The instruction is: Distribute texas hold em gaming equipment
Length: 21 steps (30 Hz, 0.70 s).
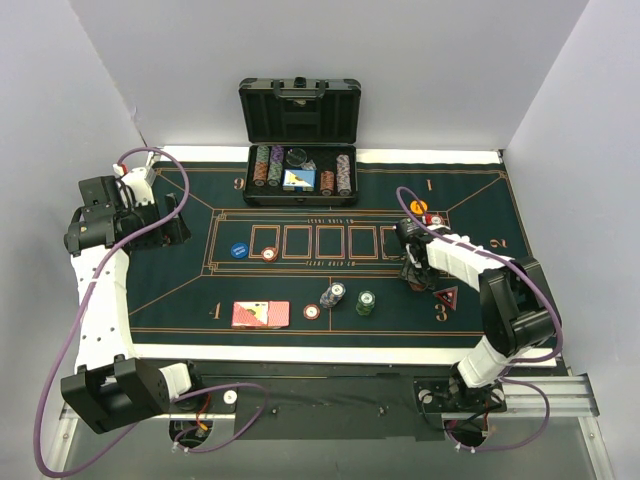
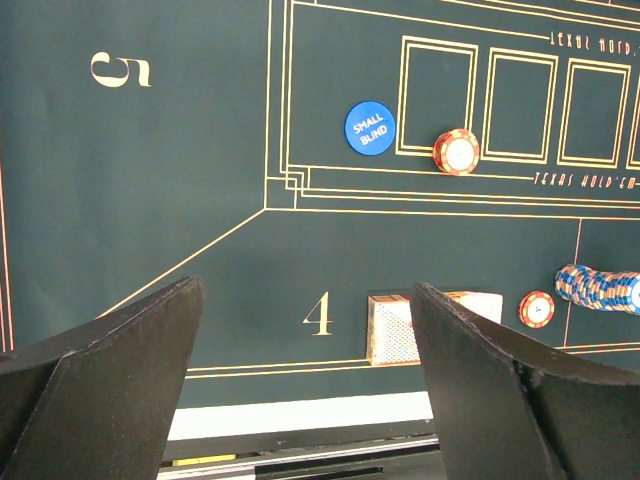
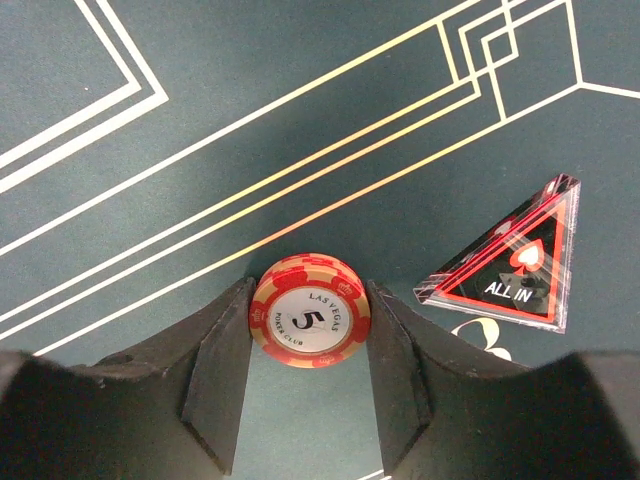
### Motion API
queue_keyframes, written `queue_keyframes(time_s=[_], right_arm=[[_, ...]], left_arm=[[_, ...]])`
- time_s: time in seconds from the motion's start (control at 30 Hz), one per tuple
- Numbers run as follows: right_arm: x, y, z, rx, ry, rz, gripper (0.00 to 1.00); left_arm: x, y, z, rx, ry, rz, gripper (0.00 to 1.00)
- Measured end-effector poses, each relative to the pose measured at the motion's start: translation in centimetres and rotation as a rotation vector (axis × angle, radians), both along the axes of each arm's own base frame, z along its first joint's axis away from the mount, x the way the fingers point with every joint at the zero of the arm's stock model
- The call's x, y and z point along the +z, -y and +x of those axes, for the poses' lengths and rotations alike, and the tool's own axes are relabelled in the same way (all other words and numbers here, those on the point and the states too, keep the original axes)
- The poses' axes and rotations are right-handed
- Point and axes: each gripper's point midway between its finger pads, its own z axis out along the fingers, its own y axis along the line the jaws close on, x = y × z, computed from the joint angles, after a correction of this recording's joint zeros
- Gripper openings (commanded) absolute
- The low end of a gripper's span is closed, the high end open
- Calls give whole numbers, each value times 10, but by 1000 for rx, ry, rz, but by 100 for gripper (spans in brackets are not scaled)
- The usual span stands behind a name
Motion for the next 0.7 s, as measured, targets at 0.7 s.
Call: queue_keyframes(time_s=[0.7], right_arm=[[138,-125,9,337,280,181,77]], left_arm=[[1,2,0,-7,2,-10,96]])
